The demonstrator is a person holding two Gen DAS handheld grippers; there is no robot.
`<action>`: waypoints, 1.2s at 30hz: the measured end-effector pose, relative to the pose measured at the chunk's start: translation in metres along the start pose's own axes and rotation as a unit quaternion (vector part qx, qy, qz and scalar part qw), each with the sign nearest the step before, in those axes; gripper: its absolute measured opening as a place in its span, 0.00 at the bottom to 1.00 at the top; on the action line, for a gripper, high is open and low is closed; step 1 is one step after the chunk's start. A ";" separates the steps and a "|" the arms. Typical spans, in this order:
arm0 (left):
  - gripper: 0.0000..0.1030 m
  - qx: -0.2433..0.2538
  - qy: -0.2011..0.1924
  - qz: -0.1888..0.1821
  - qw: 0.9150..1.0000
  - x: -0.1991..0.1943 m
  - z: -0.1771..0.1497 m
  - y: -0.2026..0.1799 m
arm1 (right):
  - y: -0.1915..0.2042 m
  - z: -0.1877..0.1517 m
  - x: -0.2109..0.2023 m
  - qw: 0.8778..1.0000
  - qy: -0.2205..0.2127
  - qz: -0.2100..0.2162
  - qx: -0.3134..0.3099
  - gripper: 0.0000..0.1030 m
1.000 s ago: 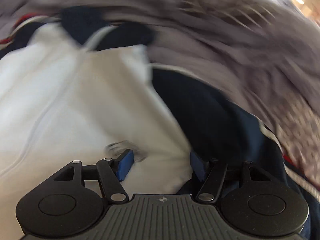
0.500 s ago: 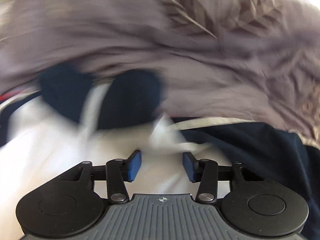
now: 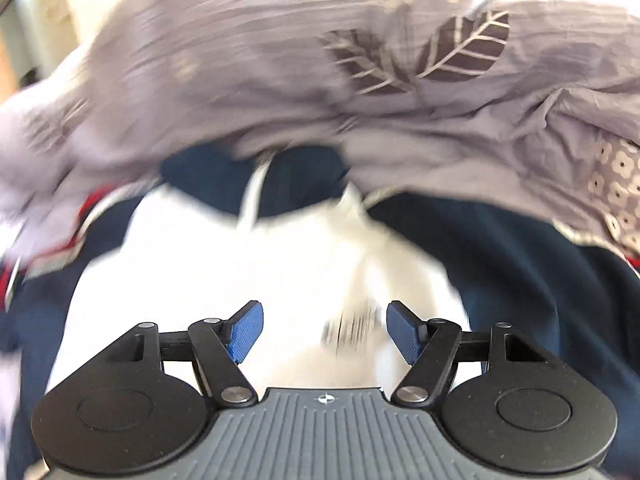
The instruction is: Fold clothes
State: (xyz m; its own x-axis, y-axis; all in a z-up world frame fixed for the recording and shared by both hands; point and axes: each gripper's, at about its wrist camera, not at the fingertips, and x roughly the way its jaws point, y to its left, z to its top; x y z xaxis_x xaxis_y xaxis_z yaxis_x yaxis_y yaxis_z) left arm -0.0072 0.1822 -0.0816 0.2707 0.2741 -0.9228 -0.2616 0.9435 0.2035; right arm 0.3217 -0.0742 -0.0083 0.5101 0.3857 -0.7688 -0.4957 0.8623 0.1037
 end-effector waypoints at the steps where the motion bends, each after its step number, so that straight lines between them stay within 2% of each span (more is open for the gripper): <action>1: 1.00 0.000 -0.001 0.001 1.000 0.000 0.000 0.000 | -0.007 -0.008 -0.001 1.000 0.007 -0.013 -0.007 0.70; 2: 1.00 0.000 -0.001 0.001 1.000 -0.001 0.000 0.000 | -0.014 -0.015 -0.002 0.999 0.014 -0.026 -0.014 0.68; 4: 1.00 0.000 -0.003 0.003 1.000 -0.002 -0.001 -0.001 | -0.030 -0.028 -0.005 0.998 0.027 -0.048 -0.018 0.44; 5: 1.00 0.000 -0.004 0.005 1.000 -0.003 -0.001 -0.001 | -0.041 -0.022 -0.011 0.999 0.025 -0.035 0.023 0.41; 6: 1.00 0.001 -0.006 0.008 1.000 -0.003 -0.002 -0.002 | -0.045 -0.014 -0.019 0.998 0.019 -0.037 0.055 0.45; 7: 1.00 0.002 -0.007 0.011 1.000 -0.003 -0.002 -0.004 | -0.041 -0.009 -0.028 0.997 0.003 -0.049 0.060 0.49; 9: 1.00 0.003 -0.009 0.016 1.000 -0.004 -0.002 -0.005 | -0.019 -0.006 -0.051 0.999 -0.032 -0.039 0.005 0.61; 10: 1.00 0.004 -0.011 0.018 1.000 -0.005 -0.002 -0.005 | -0.007 -0.005 -0.061 0.998 -0.046 -0.030 -0.021 0.64; 14: 1.00 0.001 -0.018 0.022 1.000 -0.006 -0.004 -0.005 | 0.040 -0.030 -0.084 0.995 -0.016 0.069 -0.068 0.68; 17: 1.00 0.002 -0.026 0.032 0.999 -0.009 -0.006 -0.007 | 0.063 -0.063 -0.092 0.993 0.024 0.091 -0.074 0.69; 20: 1.00 0.008 -0.034 0.046 0.998 -0.016 -0.010 -0.011 | 0.076 -0.104 -0.094 0.991 0.083 0.064 -0.085 0.70; 23: 1.00 0.006 -0.042 0.051 0.998 -0.024 -0.011 -0.011 | 0.076 -0.134 -0.121 0.985 0.104 0.046 -0.130 0.75; 26: 1.00 -0.002 -0.049 0.052 0.997 -0.032 -0.011 -0.008 | 0.065 -0.162 -0.158 0.974 0.161 0.034 -0.154 0.81; 28: 1.00 -0.012 -0.053 0.048 0.997 -0.036 -0.010 -0.006 | 0.055 -0.187 -0.182 0.961 0.213 0.026 -0.173 0.85; 31: 1.00 -0.032 -0.061 0.040 0.997 -0.047 -0.011 -0.003 | 0.040 -0.193 -0.195 0.952 0.246 0.004 -0.182 0.88; 35: 1.00 -0.059 -0.078 -0.005 0.995 -0.066 -0.001 -0.005 | 0.034 -0.168 -0.220 0.967 0.204 -0.011 -0.151 0.86; 36: 1.00 -0.065 -0.083 -0.018 0.994 -0.070 0.002 -0.006 | 0.041 -0.161 -0.227 0.971 0.176 -0.008 -0.162 0.86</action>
State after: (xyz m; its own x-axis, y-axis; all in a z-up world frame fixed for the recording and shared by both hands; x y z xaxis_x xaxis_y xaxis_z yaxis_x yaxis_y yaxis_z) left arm -0.0228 0.1576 -0.0172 0.4284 0.2787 -0.8596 -0.3636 0.9240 0.1183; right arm 0.0726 -0.1794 0.0687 0.2766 0.1876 -0.9425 -0.7142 0.6964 -0.0710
